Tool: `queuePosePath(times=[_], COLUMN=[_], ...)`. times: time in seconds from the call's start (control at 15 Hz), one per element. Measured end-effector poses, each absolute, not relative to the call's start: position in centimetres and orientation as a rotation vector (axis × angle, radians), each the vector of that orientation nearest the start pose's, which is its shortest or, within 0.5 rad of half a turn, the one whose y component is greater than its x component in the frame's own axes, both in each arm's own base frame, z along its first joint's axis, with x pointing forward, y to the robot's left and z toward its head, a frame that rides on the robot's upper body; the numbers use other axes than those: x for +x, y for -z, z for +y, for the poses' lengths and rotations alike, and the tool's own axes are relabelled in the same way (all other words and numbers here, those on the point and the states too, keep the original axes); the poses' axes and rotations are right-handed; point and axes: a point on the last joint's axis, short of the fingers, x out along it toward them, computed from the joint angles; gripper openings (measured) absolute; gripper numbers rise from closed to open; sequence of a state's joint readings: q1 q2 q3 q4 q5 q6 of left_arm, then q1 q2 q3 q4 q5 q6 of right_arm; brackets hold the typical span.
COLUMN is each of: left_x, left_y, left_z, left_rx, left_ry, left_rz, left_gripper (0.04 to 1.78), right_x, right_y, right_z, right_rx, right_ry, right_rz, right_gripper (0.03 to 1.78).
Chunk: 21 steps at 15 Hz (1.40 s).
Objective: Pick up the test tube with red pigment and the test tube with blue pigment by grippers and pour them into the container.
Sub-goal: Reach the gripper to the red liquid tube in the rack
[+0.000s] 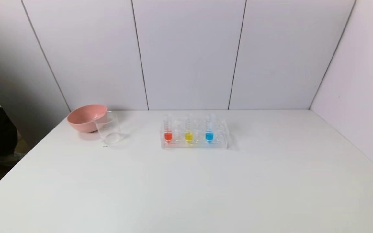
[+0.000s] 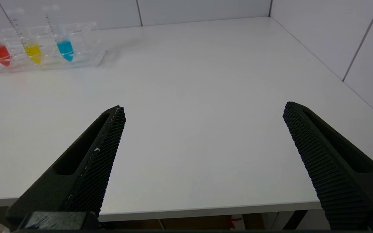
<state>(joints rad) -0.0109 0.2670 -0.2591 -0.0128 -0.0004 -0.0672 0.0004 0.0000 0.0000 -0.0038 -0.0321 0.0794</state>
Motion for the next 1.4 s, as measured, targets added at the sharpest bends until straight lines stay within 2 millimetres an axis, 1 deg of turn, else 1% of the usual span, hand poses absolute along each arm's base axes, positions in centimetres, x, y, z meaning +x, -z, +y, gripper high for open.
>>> queuePosePath(times=[0.13,0.27,0.33,0.6,0.73,0.87,1.0,1.13,1.27,1.4], left_x=[1.3,4.2,6.0,13.6,17.4,20.5,22.9,24.5,25.9,27.3], left_y=[-17.4,-18.6,-19.1,-19.8,-19.8,-19.4,-18.3,-17.3,-16.4,-15.8], left_z=[0.0,-0.1,-0.2,-0.6,-1.0,-1.8,-3.6,-5.9,-8.6,-11.9], left_rx=[-0.067,-0.067,-0.067,-0.077,-0.078,-0.047,0.019,0.061,0.091,0.074], left_ry=[0.014,0.022,0.039,0.166,0.292,0.443,0.567,0.629,0.618,0.562], left_rz=[0.05,0.111,0.145,0.239,0.266,0.297,0.334,0.367,0.395,0.387], left_gripper=[1.78,1.78,1.78,1.78,1.78,1.78,1.78,1.78,1.78,1.78], right_x=[-2.3,-2.3,-2.3,-2.3,-2.3,-2.3,-2.3,-2.3,-2.3,-2.3], right_y=[-7.6,-7.6,-7.6,-7.6,-7.6,-7.6,-7.6,-7.6,-7.6,-7.6], right_z=[-0.1,-0.1,-0.1,-0.1,-0.1,-0.1,-0.1,-0.1,-0.1,-0.1], right_rx=[0.079,0.08,0.08,0.08,0.081,0.081,0.08,0.08,0.08,0.08], right_ry=[0.032,0.032,0.031,0.032,0.032,0.032,0.032,0.032,0.032,0.032], right_rz=[-0.006,-0.006,-0.006,-0.006,-0.006,-0.006,-0.006,-0.006,-0.006,-0.006], right_gripper=[1.77,1.77,1.77,1.77,1.77,1.77,1.77,1.77,1.77,1.77])
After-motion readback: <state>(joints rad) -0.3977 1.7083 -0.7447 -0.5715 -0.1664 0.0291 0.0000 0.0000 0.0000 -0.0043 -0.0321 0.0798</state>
